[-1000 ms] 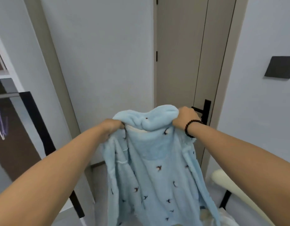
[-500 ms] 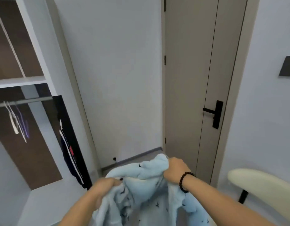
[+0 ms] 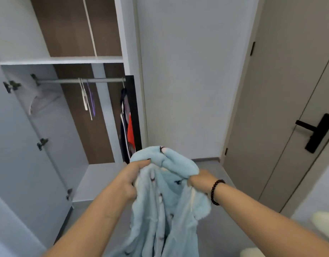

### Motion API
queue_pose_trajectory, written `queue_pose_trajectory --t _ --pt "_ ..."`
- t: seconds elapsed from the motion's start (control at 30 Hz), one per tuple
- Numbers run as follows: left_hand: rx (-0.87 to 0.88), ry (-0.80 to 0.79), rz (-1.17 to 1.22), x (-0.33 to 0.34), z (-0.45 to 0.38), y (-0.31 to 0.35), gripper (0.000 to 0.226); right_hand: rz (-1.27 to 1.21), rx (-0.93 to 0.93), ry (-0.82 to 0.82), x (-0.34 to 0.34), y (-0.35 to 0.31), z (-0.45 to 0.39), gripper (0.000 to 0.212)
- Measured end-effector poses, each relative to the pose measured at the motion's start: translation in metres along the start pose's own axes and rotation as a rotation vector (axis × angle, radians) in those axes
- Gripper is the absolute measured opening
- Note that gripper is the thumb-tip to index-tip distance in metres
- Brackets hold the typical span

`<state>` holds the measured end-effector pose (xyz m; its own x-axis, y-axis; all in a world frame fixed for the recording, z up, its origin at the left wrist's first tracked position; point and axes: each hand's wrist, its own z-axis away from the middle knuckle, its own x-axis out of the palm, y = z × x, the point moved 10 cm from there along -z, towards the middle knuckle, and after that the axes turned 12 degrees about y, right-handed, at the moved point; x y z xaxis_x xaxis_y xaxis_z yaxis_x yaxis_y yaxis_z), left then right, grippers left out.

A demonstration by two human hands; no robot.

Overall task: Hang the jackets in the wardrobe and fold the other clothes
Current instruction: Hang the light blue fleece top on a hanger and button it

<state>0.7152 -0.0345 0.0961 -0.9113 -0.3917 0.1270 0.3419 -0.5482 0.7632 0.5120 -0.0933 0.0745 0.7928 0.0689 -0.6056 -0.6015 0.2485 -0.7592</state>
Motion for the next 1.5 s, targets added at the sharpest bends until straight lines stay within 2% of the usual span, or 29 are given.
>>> queue_pose_trajectory --t 0.13,0.23,0.37,0.47,0.53,0.6,0.63,0.7,0.8,0.87,0.9,1.0,1.03,1.1,1.17,1.23,1.37,1.43,1.5 --pt "0.175 -0.004 -0.002 -0.008 0.017 0.043 0.029 -0.148 -0.129 -0.07 0.015 -0.044 0.004 0.005" --pt "0.326 0.075 0.022 -0.024 0.03 0.076 0.033 -0.323 -0.226 -0.197 0.014 -0.089 0.01 0.025" --pt "0.327 0.115 0.088 -0.046 0.035 0.074 0.041 -0.33 -0.305 -0.3 0.023 -0.106 0.005 0.027" --pt "0.311 0.213 0.145 -0.07 0.036 0.059 0.04 -0.138 -0.336 -0.23 0.034 -0.094 -0.018 0.027" --pt "0.346 0.364 0.138 -0.091 0.035 0.046 0.036 0.034 -0.411 -0.092 0.04 -0.089 -0.03 0.059" --pt "0.377 0.47 0.064 -0.101 0.032 0.032 0.033 0.049 -0.612 -0.005 0.052 -0.105 -0.017 0.081" --pt "0.379 0.481 0.021 -0.1 0.029 0.025 0.033 0.033 -0.748 -0.039 0.066 -0.116 -0.002 0.086" --pt "0.372 0.473 -0.053 -0.096 0.023 0.017 0.032 0.071 -0.926 -0.215 0.107 -0.131 0.026 0.094" --pt "0.4 0.481 -0.098 -0.1 0.019 0.028 0.035 0.061 -0.882 -0.503 0.162 -0.14 0.04 0.107" --pt "0.445 0.467 -0.091 -0.112 0.019 0.045 0.035 -0.074 -0.8 -0.627 0.182 -0.153 0.041 0.1" --pt "0.474 0.443 -0.096 -0.12 0.019 0.055 0.034 -0.144 -0.773 -0.641 0.186 -0.161 0.037 0.088" --pt "0.543 0.308 -0.119 -0.144 0.02 0.082 0.032 -0.252 -0.727 -0.614 0.195 -0.189 0.016 0.029" --pt "0.572 0.288 -0.137 -0.156 0.019 0.091 0.03 -0.255 -0.717 -0.616 0.201 -0.2 0.009 0.016" --pt "0.655 0.347 -0.204 -0.188 0.015 0.11 0.026 -0.252 -0.715 -0.598 0.215 -0.225 -0.002 0.013" --pt "0.725 0.521 -0.337 -0.23 0.012 0.132 0.033 -0.261 -0.73 -0.536 0.225 -0.257 -0.011 0.014" --pt "0.777 0.655 -0.539 -0.265 0.008 0.153 0.059 -0.226 -0.803 -0.441 0.232 -0.293 -0.016 0.017" --pt "0.899 0.655 -0.839 -0.302 -0.012 0.189 0.128 -0.056 -0.972 -0.332 0.252 -0.356 -0.021 0.013" --pt "1.036 0.694 -0.924 -0.317 -0.018 0.208 0.129 -0.013 -1.002 -0.276 0.262 -0.378 -0.028 0.013" --pt "1.176 0.808 -0.888 -0.335 -0.017 0.227 0.107 -0.033 -1.011 -0.234 0.27 -0.396 -0.036 0.02"
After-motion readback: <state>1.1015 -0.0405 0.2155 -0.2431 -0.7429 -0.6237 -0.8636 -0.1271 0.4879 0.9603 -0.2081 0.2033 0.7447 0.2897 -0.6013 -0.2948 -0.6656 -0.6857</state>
